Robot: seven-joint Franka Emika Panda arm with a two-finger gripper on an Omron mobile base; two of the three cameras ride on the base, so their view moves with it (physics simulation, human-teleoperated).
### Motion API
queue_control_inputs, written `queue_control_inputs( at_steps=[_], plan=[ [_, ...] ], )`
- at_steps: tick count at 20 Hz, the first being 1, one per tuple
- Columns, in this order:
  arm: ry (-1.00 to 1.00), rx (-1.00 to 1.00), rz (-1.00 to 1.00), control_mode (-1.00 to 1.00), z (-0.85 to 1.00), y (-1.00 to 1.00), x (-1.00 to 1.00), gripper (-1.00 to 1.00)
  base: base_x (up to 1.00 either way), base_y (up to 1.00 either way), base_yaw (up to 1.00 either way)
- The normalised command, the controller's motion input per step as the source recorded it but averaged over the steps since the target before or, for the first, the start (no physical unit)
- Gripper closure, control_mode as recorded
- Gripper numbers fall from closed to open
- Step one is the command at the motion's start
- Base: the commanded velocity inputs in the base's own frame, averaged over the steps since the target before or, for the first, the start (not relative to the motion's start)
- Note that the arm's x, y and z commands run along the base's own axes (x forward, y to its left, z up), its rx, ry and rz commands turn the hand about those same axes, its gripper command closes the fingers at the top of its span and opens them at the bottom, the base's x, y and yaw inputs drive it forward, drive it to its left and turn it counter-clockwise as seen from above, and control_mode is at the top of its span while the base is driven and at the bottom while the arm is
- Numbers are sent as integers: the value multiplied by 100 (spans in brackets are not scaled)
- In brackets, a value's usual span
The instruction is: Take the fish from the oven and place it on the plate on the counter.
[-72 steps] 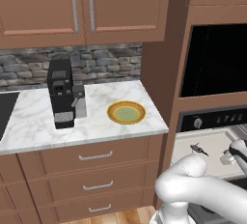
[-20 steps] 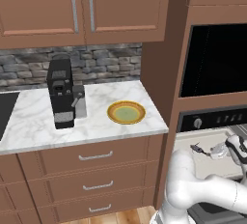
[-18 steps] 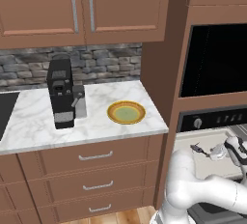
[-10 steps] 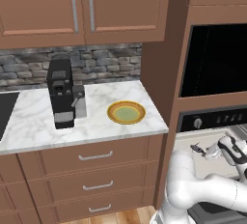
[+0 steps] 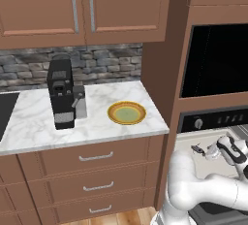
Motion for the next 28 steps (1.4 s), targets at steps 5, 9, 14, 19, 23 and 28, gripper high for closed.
queue_control_inputs(
  at_steps=[5, 9, 14, 19, 23, 28],
  plan=[
    [0, 6, 2, -100, -30, -24, 19, -100, 0, 0, 0],
    [-3, 3, 6, -100, -33, -33, 6, -100, 0, 0, 0],
    [-2, 7, 7, -100, -56, -26, 0, -100, 0, 0, 0],
    [0, 10, 4, -100, -67, -9, 0, -100, 0, 0, 0],
    [0, 10, 0, -100, -65, 0, 2, -100, 0, 0, 0],
    [-4, 15, 0, -100, -70, 0, 0, -100, 0, 0, 0]
  ],
)
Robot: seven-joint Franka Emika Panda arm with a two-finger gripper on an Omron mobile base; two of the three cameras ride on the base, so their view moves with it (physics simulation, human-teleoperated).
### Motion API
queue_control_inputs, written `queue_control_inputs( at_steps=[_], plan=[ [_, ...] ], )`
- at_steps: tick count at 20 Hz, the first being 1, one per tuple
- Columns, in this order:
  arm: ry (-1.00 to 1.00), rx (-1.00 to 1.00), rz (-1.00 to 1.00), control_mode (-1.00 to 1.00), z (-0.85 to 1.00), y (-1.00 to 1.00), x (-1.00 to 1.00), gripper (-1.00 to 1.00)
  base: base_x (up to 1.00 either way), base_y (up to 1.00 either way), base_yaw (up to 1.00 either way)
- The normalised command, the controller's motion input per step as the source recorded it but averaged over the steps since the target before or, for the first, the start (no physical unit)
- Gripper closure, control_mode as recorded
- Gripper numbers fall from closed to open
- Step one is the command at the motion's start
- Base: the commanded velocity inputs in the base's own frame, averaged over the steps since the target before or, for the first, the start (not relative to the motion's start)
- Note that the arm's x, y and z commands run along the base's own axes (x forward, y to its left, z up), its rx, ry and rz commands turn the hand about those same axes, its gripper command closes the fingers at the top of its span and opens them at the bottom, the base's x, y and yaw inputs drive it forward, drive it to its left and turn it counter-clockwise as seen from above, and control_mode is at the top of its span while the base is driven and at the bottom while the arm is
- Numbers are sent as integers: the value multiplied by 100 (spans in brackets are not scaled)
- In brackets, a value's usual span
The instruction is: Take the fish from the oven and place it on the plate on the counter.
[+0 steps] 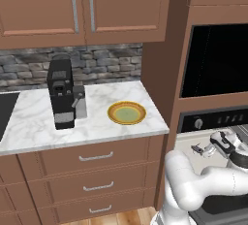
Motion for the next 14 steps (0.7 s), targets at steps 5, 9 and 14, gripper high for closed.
queue_control_inputs(
  at_steps=[5, 9, 14],
  plan=[
    [-10, 19, 0, -100, -73, 0, -2, -100, 0, 0, 0],
    [-13, 19, 0, -100, -65, 0, 0, -100, 0, 0, 0],
    [-7, 21, 0, -100, -67, -11, 0, -100, 0, 0, 0]
  ],
)
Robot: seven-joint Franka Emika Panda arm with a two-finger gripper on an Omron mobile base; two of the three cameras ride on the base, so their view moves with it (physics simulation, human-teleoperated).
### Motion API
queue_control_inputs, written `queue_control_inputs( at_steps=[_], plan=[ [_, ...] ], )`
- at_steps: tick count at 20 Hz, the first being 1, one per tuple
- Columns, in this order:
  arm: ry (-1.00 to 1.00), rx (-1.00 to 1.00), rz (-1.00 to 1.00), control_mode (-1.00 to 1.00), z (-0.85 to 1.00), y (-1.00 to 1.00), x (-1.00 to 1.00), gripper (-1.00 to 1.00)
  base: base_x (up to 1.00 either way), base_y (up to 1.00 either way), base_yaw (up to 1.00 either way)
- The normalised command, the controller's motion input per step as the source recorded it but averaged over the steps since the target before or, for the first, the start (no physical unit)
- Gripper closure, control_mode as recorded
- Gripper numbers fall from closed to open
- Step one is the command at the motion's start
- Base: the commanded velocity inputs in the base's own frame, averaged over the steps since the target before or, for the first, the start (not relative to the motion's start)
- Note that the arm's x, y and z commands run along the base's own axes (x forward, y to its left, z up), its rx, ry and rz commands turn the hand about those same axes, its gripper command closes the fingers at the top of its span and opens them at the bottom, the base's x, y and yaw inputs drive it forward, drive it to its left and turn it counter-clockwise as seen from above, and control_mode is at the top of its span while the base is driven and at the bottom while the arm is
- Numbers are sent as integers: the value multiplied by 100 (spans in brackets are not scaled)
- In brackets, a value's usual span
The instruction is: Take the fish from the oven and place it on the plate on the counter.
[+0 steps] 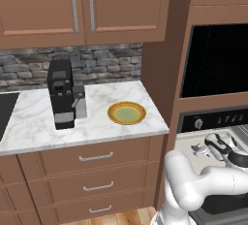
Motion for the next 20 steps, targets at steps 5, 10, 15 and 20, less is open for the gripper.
queue_control_inputs(
  at_steps=[5, 10, 15, 20],
  plan=[
    [0, 16, 0, -100, -82, -33, -3, -100, 0, 0, 0],
    [-2, 7, 2, -100, -58, -55, -4, -100, 0, 0, 0],
    [-1, 7, 3, -100, -91, -47, -43, -100, 0, 0, 0],
    [0, 4, 3, -100, -100, -10, -91, -100, 0, 0, 0]
  ],
)
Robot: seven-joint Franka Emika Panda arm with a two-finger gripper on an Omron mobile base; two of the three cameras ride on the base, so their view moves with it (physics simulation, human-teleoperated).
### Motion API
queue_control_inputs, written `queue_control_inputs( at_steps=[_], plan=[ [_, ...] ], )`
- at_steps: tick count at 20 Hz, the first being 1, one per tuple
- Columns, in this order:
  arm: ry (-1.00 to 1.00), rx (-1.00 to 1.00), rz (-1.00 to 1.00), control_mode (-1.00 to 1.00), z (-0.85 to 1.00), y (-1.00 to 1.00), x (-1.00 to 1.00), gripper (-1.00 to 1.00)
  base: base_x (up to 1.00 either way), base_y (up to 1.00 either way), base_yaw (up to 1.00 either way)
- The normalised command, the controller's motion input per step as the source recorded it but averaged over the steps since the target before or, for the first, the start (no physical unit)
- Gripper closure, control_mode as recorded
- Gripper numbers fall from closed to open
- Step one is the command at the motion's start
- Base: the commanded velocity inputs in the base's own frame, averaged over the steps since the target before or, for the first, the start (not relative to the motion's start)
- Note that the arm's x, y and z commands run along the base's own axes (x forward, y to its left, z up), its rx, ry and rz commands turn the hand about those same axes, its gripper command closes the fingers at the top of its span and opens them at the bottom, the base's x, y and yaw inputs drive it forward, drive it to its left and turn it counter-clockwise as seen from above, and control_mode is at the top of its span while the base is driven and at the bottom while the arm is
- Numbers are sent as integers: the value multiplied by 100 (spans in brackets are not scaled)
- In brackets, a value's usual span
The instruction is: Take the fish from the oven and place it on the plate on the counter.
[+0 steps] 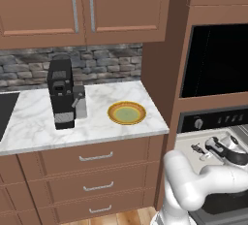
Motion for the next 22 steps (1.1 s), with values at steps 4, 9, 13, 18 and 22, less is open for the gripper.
queue_control_inputs(
  at_steps=[4, 9, 13, 18, 22],
  plan=[
    [-1, 0, 5, -100, -100, 0, -80, -100, 0, 0, 0],
    [-19, 0, 9, -100, -75, -13, -29, -100, 0, 0, 0],
    [-27, 4, 6, -100, -2, -43, -44, -100, 0, 0, 0],
    [-28, 9, 1, -100, 12, -51, -59, -100, 0, 0, 0],
    [-9, 30, 4, -100, 4, -24, 2, -100, 0, 0, 0]
  ],
)
